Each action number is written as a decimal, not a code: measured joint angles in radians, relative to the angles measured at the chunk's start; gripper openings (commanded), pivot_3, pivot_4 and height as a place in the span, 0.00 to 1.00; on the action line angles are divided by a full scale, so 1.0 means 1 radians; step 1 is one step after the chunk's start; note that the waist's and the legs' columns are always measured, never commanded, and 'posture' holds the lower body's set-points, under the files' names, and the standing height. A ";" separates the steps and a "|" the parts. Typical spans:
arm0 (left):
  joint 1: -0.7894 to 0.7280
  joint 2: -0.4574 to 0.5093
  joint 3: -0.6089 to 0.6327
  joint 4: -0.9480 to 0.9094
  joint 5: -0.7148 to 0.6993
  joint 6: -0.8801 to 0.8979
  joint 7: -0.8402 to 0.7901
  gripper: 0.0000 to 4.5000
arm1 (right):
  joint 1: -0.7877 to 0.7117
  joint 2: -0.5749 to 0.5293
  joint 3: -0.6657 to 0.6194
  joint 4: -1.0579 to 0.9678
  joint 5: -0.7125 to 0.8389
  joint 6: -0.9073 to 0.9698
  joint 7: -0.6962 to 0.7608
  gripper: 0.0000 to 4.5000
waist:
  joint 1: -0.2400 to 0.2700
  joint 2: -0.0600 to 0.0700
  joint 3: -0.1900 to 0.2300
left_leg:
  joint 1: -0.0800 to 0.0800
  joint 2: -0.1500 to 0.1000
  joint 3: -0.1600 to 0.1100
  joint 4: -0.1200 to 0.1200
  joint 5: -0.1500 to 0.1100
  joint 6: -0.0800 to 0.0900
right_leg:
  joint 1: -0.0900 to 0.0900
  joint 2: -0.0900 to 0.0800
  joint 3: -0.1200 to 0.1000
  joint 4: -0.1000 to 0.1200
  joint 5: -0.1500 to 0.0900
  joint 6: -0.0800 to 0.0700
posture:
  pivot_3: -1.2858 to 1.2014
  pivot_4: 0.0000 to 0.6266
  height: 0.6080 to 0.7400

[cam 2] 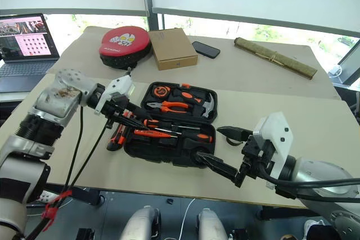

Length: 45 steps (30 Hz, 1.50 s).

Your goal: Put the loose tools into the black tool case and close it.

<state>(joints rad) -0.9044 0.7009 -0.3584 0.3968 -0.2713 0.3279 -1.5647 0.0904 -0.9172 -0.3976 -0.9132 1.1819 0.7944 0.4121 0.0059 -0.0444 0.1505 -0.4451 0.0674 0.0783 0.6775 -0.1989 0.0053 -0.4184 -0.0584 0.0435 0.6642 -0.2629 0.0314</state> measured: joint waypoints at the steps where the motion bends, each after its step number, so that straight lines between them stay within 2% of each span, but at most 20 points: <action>1: 0.009 -0.018 0.006 0.015 0.003 -0.007 0.015 0.04 | -0.003 -0.002 0.001 0.001 0.000 0.000 0.000 1.00 | 0.002 0.000 0.000 | 0.000 0.000 0.000 0.000 0.000 0.000 | 0.000 0.000 0.000 0.000 0.000 0.000 | 0.52 0.24 1.00; 4: 0.026 -0.070 0.024 0.070 0.018 -0.051 0.060 0.02 | -0.014 -0.013 0.007 0.005 0.003 0.000 0.001 1.00 | 0.004 0.000 0.000 | -0.001 0.000 0.000 0.000 0.000 0.000 | -0.001 0.000 0.000 0.000 0.000 0.001 | 0.52 0.24 1.00; 10: 0.065 -0.109 0.029 0.102 0.068 -0.097 0.097 0.02 | -0.021 -0.025 0.007 0.013 0.020 0.000 -0.003 1.00 | 0.003 0.000 0.000 | -0.001 0.000 0.000 0.000 0.000 0.000 | -0.001 0.000 0.000 0.000 0.000 0.000 | 0.52 0.24 1.00; 23: 0.057 -0.155 0.034 0.230 0.153 -0.255 0.122 0.02 | -0.021 -0.033 0.007 0.014 0.049 0.000 -0.022 1.00 | 0.004 0.000 0.000 | 0.000 0.000 0.000 0.000 0.000 0.000 | 0.000 0.000 0.000 -0.001 0.000 0.000 | 0.52 0.24 1.00; 38: 0.112 -0.148 0.060 0.214 0.165 -0.353 0.119 0.02 | -0.017 -0.033 0.007 0.022 0.047 0.000 -0.019 1.00 | -0.004 0.001 -0.002 | 0.002 0.000 0.000 -0.001 0.000 0.000 | 0.002 0.000 0.001 -0.001 0.000 0.000 | 0.52 0.24 1.00; 45: 0.147 -0.114 0.072 0.187 0.167 -0.394 0.131 0.02 | -0.031 -0.033 0.027 0.034 0.031 0.000 -0.018 1.00 | -0.010 0.002 -0.002 | 0.011 0.001 0.000 -0.002 -0.001 0.000 | 0.012 0.000 0.000 -0.002 0.000 0.000 | 0.52 0.24 1.00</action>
<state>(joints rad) -0.7574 0.5869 -0.2864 0.5842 -0.1044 -0.0664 -1.4337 0.0590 -0.9504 -0.3703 -0.8795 1.2125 0.7944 0.3945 -0.0042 -0.0427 0.1486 -0.4337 0.0681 0.0785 0.6755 -0.1995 0.0056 -0.4065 -0.0584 0.0436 0.6618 -0.2629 0.0313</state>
